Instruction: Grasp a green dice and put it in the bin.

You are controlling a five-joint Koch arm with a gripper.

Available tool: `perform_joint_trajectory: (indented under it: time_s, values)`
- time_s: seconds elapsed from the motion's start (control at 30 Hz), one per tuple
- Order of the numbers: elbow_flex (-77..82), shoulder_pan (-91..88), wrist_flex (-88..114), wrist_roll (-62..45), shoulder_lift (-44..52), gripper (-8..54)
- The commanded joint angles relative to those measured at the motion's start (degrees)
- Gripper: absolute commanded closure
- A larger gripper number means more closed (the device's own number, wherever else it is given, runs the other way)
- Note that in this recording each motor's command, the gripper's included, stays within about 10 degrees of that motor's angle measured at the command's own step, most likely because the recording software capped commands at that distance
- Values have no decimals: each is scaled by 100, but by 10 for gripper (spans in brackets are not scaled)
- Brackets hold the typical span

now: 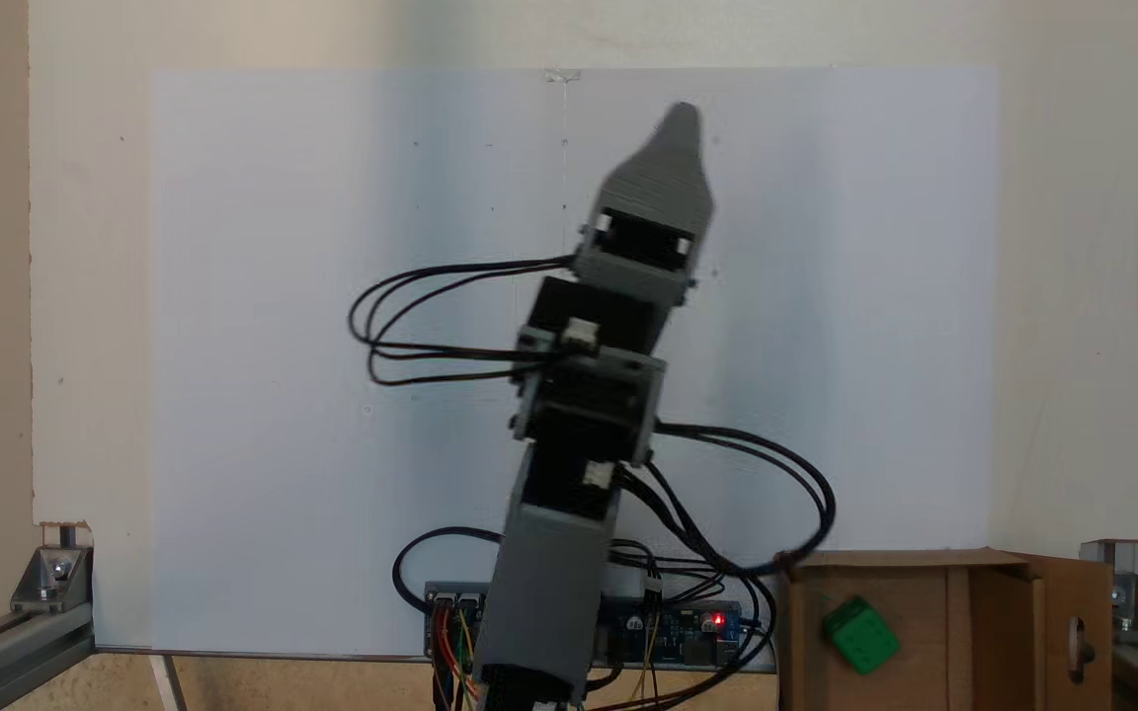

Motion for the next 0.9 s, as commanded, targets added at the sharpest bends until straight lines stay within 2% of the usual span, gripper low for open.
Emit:
perform_joint_trajectory:
  time_s: [0.0,0.17,0.37,0.87]
  values:
    - [-97,-466,-79,387,193,14]
    - [413,-1310,-281,387,193,14]
    - [1125,-1371,-1158,369,352,17]
    - [4852,-1257,-4261,-114,1898,14]
